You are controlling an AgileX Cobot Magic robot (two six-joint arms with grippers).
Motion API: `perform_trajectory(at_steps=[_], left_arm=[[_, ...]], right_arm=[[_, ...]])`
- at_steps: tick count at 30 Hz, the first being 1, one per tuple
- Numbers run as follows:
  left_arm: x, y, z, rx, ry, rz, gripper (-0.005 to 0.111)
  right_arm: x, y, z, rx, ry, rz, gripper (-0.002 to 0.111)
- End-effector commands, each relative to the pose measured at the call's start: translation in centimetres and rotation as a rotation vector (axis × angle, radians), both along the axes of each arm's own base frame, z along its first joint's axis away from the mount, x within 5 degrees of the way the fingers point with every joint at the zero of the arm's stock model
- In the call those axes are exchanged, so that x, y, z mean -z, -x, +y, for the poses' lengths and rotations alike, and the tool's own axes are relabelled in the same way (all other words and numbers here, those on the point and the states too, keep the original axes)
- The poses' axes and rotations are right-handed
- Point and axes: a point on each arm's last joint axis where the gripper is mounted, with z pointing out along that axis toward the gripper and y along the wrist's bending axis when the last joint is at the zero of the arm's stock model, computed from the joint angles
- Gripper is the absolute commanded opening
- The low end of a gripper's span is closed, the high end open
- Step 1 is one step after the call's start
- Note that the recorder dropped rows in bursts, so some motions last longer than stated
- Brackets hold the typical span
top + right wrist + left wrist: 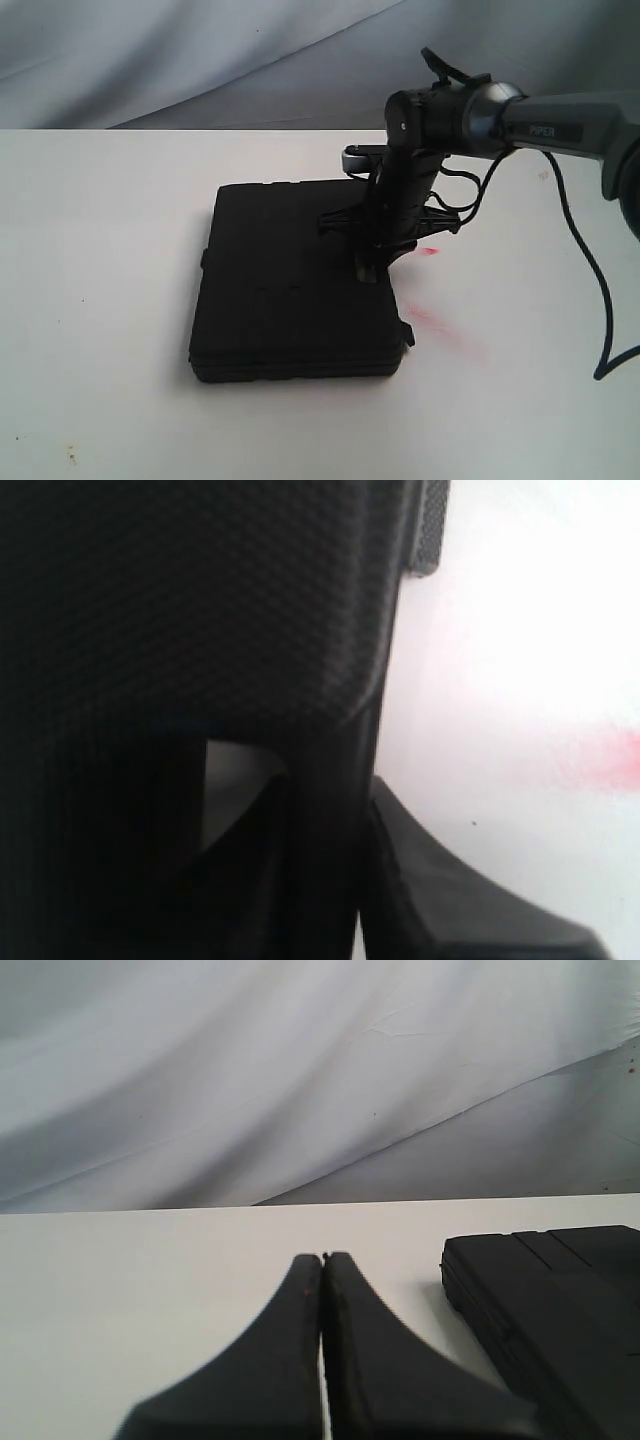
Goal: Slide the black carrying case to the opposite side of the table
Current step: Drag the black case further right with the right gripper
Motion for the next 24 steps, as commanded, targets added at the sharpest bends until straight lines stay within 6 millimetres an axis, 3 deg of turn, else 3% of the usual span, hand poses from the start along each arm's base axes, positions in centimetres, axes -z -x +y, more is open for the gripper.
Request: perform_trajectory(at_steps=[1, 24], left_arm=[[0.1, 0.0, 0.0, -0.003, 0.009, -0.001, 0.000], [0.1, 0.0, 0.0, -0.003, 0.009, -0.001, 0.000]], right_arm=[[-1.1, -0.6, -1.0, -0.008, 0.008, -0.026, 0.000], [-1.2, -1.8, -5.7, 0.012, 0.029, -0.033, 0.000]])
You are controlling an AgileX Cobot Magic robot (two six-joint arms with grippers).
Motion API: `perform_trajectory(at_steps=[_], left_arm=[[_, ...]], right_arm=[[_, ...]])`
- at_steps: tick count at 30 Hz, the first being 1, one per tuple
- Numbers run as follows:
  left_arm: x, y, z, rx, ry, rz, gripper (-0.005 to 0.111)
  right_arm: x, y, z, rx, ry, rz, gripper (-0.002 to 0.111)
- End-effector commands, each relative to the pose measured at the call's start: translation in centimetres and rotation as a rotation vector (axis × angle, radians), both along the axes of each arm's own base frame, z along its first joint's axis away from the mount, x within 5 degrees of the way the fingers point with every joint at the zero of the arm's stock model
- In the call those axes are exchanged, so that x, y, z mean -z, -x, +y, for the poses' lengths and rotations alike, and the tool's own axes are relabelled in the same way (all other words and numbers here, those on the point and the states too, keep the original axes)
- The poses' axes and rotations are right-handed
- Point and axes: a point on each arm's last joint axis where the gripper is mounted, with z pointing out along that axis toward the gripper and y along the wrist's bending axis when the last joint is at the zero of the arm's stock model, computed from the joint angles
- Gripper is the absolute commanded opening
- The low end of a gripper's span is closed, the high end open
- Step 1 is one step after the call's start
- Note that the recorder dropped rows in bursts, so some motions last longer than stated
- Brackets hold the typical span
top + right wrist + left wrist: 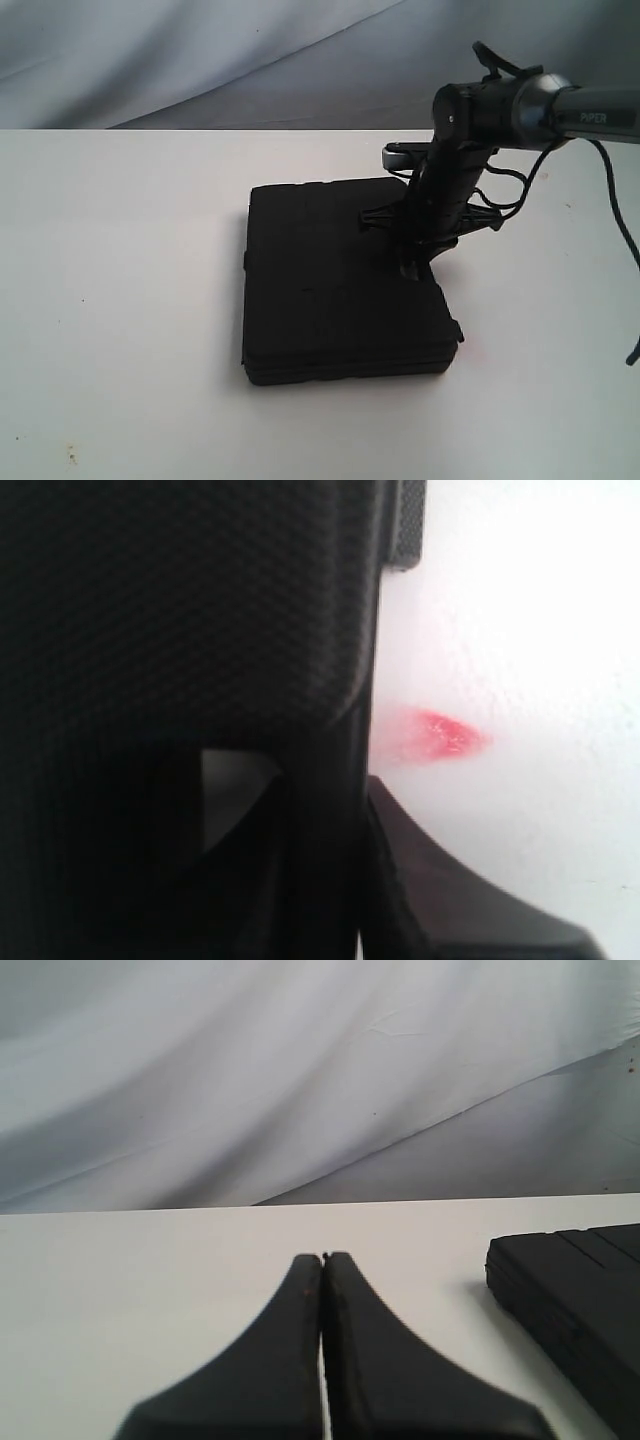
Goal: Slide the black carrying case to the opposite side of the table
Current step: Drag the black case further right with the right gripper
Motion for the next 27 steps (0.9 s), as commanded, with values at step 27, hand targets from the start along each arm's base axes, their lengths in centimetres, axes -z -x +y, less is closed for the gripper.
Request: perform_trajectory(at_steps=[27], left_arm=[[0.1, 0.0, 0.0, -0.003, 0.009, -0.001, 0.000]], right_arm=[[0.0, -1.1, -9.7, 0.058, 0.054, -0.049, 0.000]])
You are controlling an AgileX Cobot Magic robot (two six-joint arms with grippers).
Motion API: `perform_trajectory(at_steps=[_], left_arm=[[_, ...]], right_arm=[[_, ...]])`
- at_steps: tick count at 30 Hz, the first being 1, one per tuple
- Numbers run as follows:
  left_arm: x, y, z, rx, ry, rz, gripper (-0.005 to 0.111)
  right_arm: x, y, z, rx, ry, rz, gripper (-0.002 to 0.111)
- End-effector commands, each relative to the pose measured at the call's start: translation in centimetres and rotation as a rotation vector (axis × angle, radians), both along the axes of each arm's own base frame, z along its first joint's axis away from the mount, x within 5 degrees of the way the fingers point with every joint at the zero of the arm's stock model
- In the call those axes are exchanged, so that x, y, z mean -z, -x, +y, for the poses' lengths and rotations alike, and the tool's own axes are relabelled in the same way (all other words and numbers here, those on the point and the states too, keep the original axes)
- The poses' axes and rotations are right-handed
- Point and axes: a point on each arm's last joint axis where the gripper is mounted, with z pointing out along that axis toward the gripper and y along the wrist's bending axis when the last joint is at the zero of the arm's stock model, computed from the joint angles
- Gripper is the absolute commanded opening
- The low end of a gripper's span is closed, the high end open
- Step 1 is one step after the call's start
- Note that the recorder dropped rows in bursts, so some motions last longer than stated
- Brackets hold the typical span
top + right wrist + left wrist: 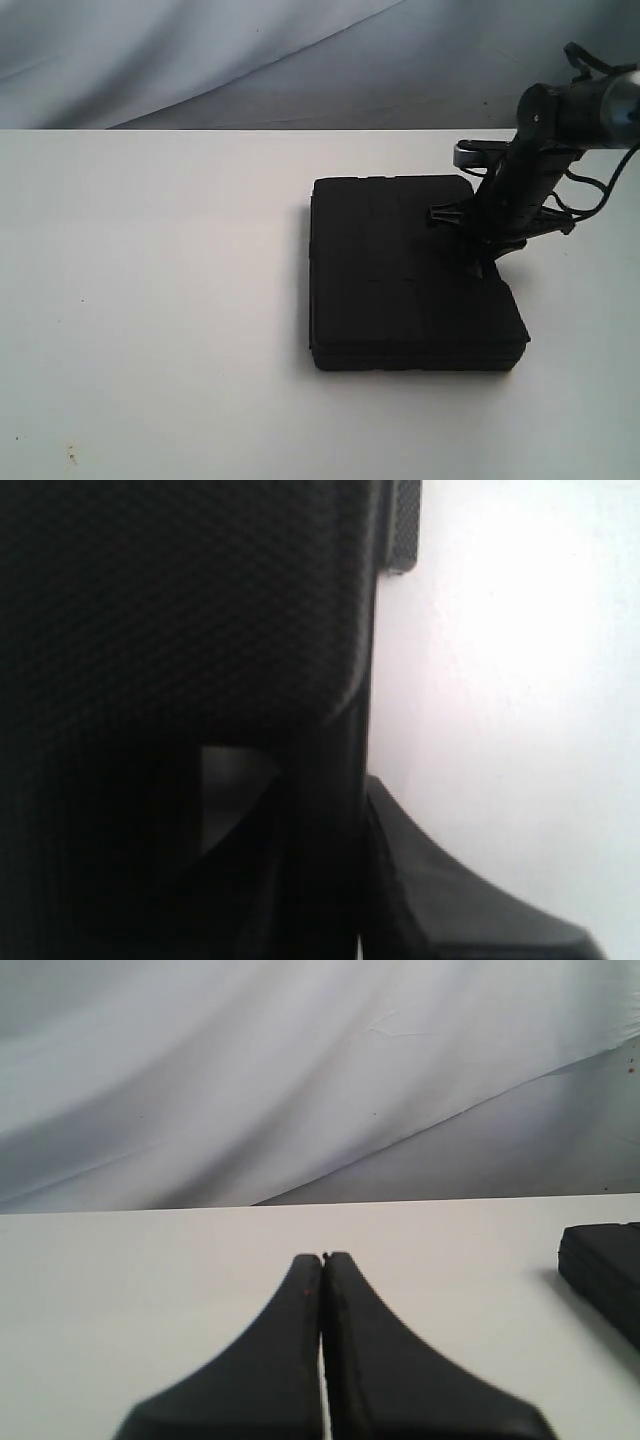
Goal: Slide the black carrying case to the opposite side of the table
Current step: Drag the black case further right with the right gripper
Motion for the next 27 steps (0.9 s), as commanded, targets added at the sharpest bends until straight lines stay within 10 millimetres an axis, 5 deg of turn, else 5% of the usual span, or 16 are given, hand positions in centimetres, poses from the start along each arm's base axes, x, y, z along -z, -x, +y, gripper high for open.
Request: perform_trajectory(at_steps=[1, 27], left_arm=[[0.1, 0.0, 0.0, -0.003, 0.009, -0.001, 0.000], [0.1, 0.0, 0.0, -0.003, 0.009, -0.001, 0.000]], right_arm=[[-0.3, -0.4, -2.1, -0.025, 0.056, -0.019, 0.000], [0.8, -0.9, -7.9, 0.042, 0.080, -0.005, 0.000]])
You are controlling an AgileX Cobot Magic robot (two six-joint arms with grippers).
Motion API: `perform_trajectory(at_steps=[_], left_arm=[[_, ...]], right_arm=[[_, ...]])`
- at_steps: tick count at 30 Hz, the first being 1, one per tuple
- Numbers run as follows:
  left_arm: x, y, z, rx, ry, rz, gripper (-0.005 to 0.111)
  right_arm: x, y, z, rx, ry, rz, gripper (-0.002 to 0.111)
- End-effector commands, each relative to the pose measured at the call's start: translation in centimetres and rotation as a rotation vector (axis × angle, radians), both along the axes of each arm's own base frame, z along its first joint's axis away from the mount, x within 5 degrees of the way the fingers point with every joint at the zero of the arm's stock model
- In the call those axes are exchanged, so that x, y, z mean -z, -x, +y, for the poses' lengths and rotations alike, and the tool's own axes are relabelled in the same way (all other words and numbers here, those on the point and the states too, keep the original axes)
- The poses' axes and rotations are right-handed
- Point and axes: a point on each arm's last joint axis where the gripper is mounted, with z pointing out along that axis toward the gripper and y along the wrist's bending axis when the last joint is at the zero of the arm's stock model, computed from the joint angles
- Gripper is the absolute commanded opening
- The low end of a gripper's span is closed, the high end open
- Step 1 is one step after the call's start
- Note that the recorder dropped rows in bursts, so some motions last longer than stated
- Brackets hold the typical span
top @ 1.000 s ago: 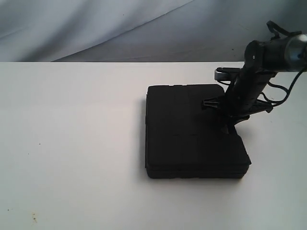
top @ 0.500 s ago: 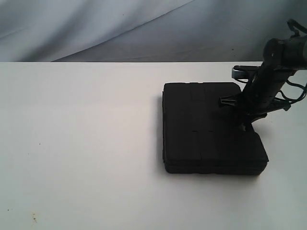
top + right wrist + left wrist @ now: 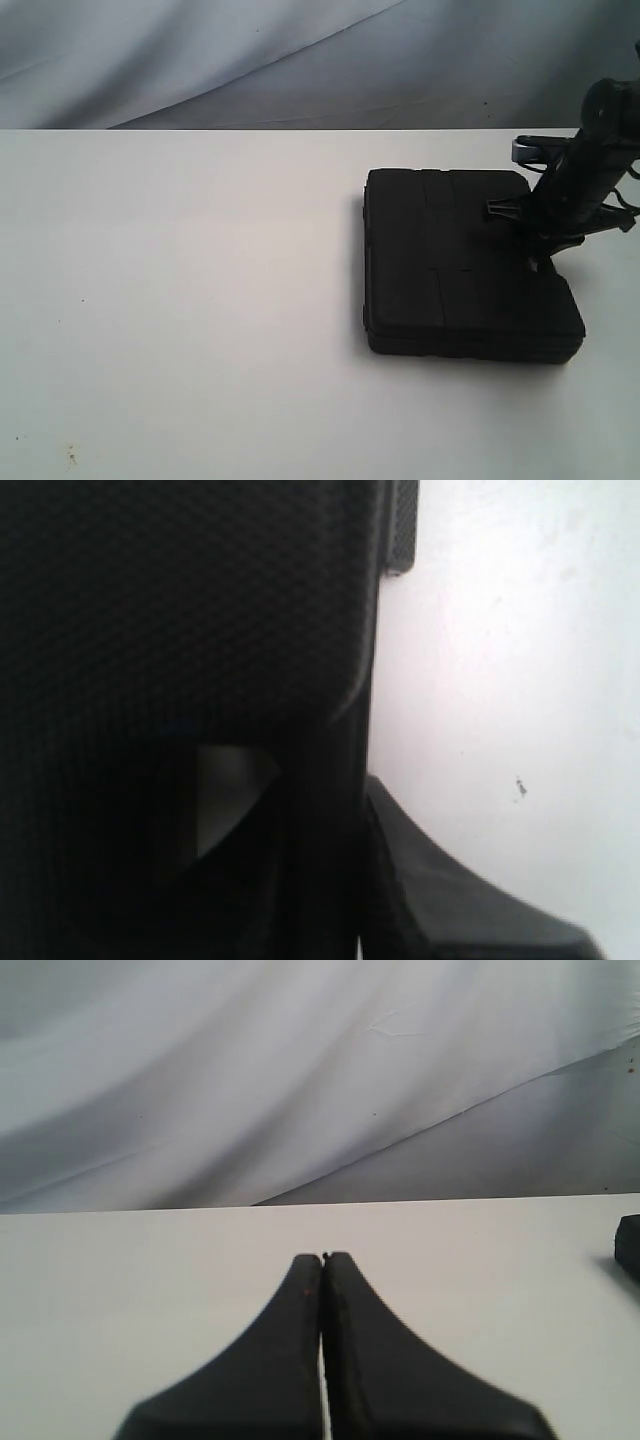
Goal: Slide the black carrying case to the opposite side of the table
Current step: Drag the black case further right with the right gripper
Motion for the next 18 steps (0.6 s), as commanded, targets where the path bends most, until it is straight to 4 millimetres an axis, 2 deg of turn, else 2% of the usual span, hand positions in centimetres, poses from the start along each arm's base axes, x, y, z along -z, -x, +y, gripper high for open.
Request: perform_trajectory(at_steps=[1, 7, 18], left_arm=[[0.09, 0.02, 0.02, -0.003, 0.009, -0.001, 0.000], [0.09, 0.02, 0.02, -0.003, 0.009, -0.001, 0.000], [0.09, 0.02, 0.02, -0.003, 0.009, -0.001, 0.000]], right_arm=[[0.80, 0.36, -1.87, -0.019, 0.046, 0.001, 0.000], [1.01, 0.37, -2.67, -0.015, 0.056, -0.003, 0.000], [0.99, 0.27, -2.66, -0.019, 0.055, -0.015, 0.000]])
